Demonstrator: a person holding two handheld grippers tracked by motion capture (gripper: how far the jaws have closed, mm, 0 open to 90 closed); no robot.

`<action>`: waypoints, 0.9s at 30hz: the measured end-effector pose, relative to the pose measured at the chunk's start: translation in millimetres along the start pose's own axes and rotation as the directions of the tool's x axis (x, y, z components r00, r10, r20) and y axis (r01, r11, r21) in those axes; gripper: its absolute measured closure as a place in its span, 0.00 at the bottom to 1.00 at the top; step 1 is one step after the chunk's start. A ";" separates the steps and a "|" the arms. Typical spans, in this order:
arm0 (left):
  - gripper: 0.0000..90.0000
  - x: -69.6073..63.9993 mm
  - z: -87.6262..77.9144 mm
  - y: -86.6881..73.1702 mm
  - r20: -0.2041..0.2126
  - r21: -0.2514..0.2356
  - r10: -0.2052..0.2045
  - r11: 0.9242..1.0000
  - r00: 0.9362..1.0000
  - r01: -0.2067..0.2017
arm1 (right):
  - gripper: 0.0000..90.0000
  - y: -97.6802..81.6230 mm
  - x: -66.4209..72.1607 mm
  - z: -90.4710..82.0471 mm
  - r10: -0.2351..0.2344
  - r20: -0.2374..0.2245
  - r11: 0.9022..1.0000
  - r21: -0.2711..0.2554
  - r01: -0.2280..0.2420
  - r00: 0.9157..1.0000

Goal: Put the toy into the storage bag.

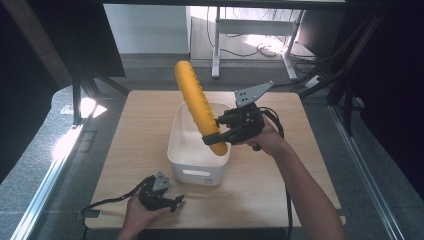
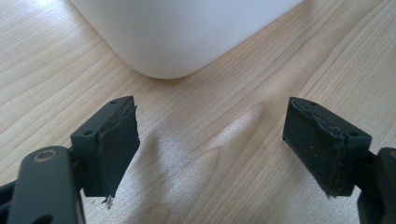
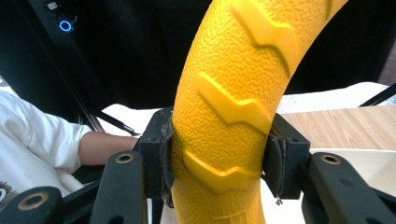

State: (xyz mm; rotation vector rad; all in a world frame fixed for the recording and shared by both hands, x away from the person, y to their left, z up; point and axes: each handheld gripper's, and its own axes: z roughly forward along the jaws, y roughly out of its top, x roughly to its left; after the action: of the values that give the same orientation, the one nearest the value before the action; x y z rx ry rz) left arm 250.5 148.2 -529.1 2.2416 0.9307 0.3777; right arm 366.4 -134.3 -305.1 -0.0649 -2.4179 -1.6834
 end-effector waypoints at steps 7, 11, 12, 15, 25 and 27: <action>0.21 -0.6 1.4 -0.2 0.001 0.001 -0.004 1.000 1.000 0.004 | 0.56 -6.8 -1.3 2.1 0.007 -0.009 1.000 0.008 -0.007 1.000; 0.21 -0.5 1.0 -0.2 0.000 0.002 -0.001 1.000 1.000 0.001 | 0.56 -8.7 -2.3 4.3 0.011 -0.015 1.000 0.015 -0.011 1.000; 0.21 -0.6 1.0 -0.2 0.000 0.001 -0.002 1.000 1.000 0.002 | 0.56 -9.5 -2.7 5.2 0.009 -0.015 1.000 0.016 -0.009 1.000; 0.21 -0.6 1.2 -0.3 0.000 0.003 0.000 1.000 1.000 0.000 | 0.56 -11.6 -4.0 7.1 0.014 -0.018 1.000 0.022 -0.013 1.000; 0.21 -0.6 2.2 -0.4 0.001 0.006 0.002 1.000 1.000 -0.002 | 0.56 -19.4 -9.3 12.3 0.022 -0.028 1.000 0.022 -0.021 0.999; 0.21 -0.7 2.5 -0.5 0.002 0.007 0.003 1.000 1.000 -0.003 | 0.56 -21.1 -10.2 13.1 0.025 -0.029 0.999 0.025 -0.025 0.999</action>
State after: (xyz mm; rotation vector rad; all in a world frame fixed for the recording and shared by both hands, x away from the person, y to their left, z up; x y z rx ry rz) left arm 251.0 146.8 -531.2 2.2494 0.9293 0.3746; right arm 371.5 -128.8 -330.8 -0.0659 -2.4058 -1.6322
